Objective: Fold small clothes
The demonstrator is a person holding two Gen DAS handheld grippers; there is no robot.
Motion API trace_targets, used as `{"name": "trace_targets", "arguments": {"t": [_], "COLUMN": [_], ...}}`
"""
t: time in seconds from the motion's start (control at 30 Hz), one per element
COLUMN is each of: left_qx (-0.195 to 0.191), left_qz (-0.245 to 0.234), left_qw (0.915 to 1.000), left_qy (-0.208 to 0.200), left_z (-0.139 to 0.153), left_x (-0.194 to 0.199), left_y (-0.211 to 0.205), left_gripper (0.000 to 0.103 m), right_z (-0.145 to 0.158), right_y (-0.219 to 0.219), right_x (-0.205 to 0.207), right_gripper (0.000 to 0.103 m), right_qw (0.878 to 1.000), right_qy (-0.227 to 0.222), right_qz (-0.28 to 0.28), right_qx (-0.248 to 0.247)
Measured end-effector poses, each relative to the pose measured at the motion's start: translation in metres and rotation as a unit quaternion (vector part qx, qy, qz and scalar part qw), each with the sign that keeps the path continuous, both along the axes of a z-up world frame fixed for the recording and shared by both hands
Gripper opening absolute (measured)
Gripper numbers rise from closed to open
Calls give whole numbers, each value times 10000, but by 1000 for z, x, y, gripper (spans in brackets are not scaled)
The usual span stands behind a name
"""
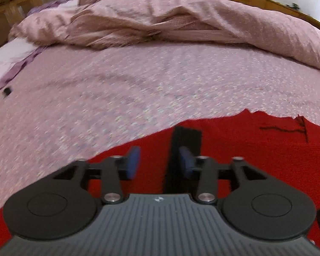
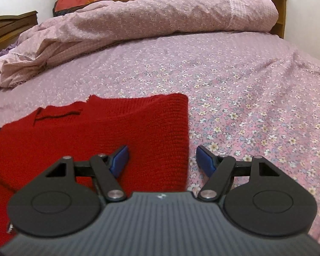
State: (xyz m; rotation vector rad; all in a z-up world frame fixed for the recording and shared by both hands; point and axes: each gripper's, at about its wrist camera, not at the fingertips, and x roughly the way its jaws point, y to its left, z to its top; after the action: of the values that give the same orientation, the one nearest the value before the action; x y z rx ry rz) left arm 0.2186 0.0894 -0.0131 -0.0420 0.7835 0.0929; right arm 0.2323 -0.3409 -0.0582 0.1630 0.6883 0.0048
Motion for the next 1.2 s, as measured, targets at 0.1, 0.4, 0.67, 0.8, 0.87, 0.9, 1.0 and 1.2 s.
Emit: {"name": "trace_targets", "arguments": {"t": [0.1, 0.4, 0.67, 0.8, 0.87, 0.9, 1.0, 1.2], "left_qx": [-160, -182, -498, -541, -576, -621, -878, -1619], "left_qz": [133, 809, 1023, 1399, 1538, 1599, 1740, 2284], "left_qw": [9997, 9966, 9935, 9884, 9861, 9849, 9807, 9599], "left_qy": [92, 22, 103, 219, 242, 228, 175, 115], "left_z": [6, 28, 35, 32, 30, 30, 28, 15], "left_x": [-19, -76, -124, -147, -159, -166, -181, -200], "left_y": [13, 47, 62, 69, 72, 75, 83, 102], "left_gripper": [64, 85, 90, 93, 93, 93, 93, 93], "right_z": [12, 50, 64, 66, 66, 66, 65, 60], "right_y": [2, 17, 28, 36, 40, 43, 48, 52], "right_x": [-12, -54, -81, -94, -100, -103, -110, -123], "right_gripper": [72, 72, 72, 72, 72, 72, 72, 72], "right_qw": [9999, 9989, 9989, 9983, 9982, 9981, 9977, 9973], "right_qy": [-80, -359, -250, -209, -192, -180, -131, -33], "right_qz": [-9, 294, 360, 451, 507, 551, 643, 701], "right_qx": [-69, -104, 157, 289, 258, 223, 143, 192]}}
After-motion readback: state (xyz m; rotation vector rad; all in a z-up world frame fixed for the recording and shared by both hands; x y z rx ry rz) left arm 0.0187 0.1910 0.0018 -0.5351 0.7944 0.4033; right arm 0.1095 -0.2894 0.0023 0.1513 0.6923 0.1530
